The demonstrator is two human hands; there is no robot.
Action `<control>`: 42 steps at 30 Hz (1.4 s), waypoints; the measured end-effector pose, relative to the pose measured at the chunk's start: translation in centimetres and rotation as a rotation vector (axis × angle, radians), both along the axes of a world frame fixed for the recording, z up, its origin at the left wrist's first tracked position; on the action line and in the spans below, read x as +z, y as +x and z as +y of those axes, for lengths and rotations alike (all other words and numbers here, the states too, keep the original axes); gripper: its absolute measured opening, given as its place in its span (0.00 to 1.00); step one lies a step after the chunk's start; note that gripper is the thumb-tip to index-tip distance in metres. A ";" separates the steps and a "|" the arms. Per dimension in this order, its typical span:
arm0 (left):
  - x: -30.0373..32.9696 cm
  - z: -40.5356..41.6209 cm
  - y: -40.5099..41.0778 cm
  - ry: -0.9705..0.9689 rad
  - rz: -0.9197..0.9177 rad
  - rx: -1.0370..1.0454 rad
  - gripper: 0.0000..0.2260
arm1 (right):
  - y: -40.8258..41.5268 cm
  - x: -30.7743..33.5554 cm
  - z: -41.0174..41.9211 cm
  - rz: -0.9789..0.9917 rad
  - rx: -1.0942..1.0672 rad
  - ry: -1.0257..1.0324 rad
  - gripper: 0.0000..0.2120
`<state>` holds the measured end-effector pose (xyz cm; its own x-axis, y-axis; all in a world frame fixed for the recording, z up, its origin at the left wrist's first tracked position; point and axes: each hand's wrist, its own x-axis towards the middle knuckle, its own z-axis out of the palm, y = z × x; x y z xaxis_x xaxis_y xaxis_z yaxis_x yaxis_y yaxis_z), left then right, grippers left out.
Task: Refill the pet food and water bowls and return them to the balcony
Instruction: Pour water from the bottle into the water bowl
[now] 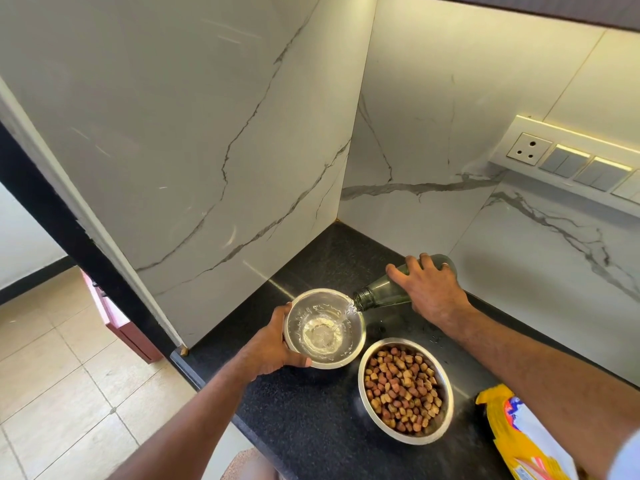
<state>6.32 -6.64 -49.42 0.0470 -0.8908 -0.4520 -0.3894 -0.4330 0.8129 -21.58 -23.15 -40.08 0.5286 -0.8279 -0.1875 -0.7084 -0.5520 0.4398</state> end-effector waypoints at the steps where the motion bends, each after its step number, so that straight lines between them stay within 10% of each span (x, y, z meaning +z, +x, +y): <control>1: 0.0 0.0 0.0 0.002 0.003 0.000 0.55 | 0.0 0.0 0.0 0.005 0.003 -0.003 0.48; 42: 0.5 0.1 -0.2 0.033 0.052 0.045 0.55 | 0.3 0.1 -0.4 0.081 0.011 -0.044 0.50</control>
